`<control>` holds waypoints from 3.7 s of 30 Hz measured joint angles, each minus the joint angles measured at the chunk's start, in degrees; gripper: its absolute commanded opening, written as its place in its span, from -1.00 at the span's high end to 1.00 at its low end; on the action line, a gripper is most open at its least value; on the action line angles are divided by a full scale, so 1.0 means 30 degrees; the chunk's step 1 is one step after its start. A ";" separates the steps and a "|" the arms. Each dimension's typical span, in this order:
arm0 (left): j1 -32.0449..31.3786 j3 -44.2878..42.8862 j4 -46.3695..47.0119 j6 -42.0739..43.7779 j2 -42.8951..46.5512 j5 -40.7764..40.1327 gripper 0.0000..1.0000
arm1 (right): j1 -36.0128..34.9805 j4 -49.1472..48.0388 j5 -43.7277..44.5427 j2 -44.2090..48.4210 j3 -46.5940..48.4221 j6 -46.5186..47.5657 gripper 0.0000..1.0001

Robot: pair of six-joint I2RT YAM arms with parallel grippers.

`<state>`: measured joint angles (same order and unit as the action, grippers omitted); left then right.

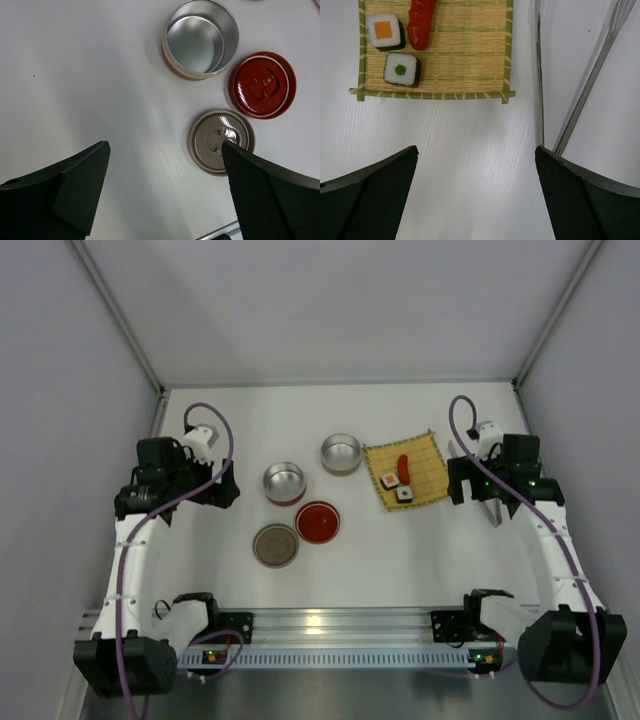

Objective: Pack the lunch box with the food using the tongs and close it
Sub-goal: Pick up the clamp at the center of the board, then pick up the fake food from the plate.

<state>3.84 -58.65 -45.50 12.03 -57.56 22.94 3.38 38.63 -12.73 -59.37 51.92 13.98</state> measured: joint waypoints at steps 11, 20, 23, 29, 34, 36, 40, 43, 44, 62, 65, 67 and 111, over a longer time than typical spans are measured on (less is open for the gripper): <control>0.0000 -0.0007 0.0160 0.0911 0.0051 -0.0015 -0.97 | 0.4051 0.0940 0.0160 -0.4007 0.2040 0.1843 -0.99; 0.0000 -0.0401 0.0313 0.1508 -0.1311 0.0321 -0.96 | 0.5166 0.1056 0.0401 -0.9063 0.4073 0.2463 -0.99; 0.0000 -0.0401 0.0313 0.1559 -0.1712 0.0437 -0.96 | 0.5166 0.0940 0.0634 -1.0455 0.4874 0.2463 -0.99; 0.0000 -0.0219 0.0583 0.1559 -0.1763 0.0656 -0.96 | 0.4860 0.0831 0.1413 -1.2269 0.5100 0.2499 -0.99; 0.0000 0.0044 0.0678 0.1530 -0.1916 0.0852 -0.96 | 0.4240 0.0401 0.1931 -1.3282 0.5100 0.2441 -0.99; 0.0000 0.0044 0.0736 0.1457 -0.2157 0.0984 -0.97 | 0.4044 0.0080 0.2113 -1.3763 0.5100 0.2339 -0.99; 0.0000 0.0036 0.0736 0.1304 -0.2688 0.1209 -0.96 | 0.3781 -0.0634 0.2353 -1.4753 0.5100 0.2149 -0.99; 0.0000 0.0007 0.0743 0.1166 -0.2958 0.1421 -0.96 | 0.3599 -0.1035 0.2521 -1.5103 0.5246 0.2098 -0.99; 0.0000 -0.0022 0.0736 0.1137 -0.3016 0.1479 -0.96 | 0.3570 -0.1056 0.2514 -1.5132 0.5304 0.2084 -0.99; 0.0000 -0.0233 0.1246 0.0437 -0.4204 0.1792 -0.96 | 0.3563 -0.2404 0.1749 -1.5628 0.5821 0.1756 0.07; 0.0000 -0.0328 0.1311 0.0386 -0.4269 0.1800 -0.96 | 0.3701 -0.2149 0.1217 -1.5511 0.5821 0.1756 0.08; 0.0000 -0.0386 0.1326 0.0372 -0.4269 0.1858 -0.97 | 0.3810 -0.1698 0.0743 -1.5271 0.5836 0.1778 0.08; 0.0000 -0.0882 0.1268 -0.0146 -0.4080 0.4364 -0.96 | 0.3927 0.8153 -0.7140 -0.7140 1.0856 0.4787 0.09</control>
<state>3.84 -61.30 -41.69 11.60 -69.80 36.03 15.16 63.09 -34.15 -80.79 84.49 28.34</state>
